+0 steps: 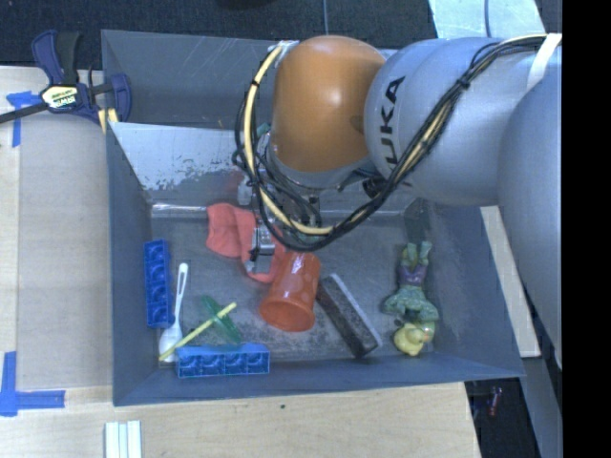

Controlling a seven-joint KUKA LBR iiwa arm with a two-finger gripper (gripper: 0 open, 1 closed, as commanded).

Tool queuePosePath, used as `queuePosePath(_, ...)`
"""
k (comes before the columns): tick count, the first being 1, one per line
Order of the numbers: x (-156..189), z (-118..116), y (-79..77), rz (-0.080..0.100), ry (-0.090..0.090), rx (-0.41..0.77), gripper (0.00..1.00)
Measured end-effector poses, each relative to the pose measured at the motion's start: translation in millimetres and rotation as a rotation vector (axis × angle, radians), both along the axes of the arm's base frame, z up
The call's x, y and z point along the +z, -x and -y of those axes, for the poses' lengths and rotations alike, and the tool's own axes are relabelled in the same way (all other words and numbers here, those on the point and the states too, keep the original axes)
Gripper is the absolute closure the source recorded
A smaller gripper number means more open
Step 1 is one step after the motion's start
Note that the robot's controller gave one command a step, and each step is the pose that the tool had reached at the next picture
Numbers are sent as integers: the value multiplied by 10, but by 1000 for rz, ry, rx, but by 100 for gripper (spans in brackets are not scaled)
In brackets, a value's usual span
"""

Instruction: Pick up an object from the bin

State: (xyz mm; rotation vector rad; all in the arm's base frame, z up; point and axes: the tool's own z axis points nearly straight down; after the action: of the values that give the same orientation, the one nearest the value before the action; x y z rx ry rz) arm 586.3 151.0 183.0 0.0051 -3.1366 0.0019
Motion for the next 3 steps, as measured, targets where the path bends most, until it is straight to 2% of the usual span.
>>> queuePosePath(1, 51, 7, -16, 8, -2, -3, 0)
queuePosePath(2, -614, 198, -67, 12, -3, 25, 0)
queuePosePath(3, -713, 797, -194, 17, -6, -82, 0)
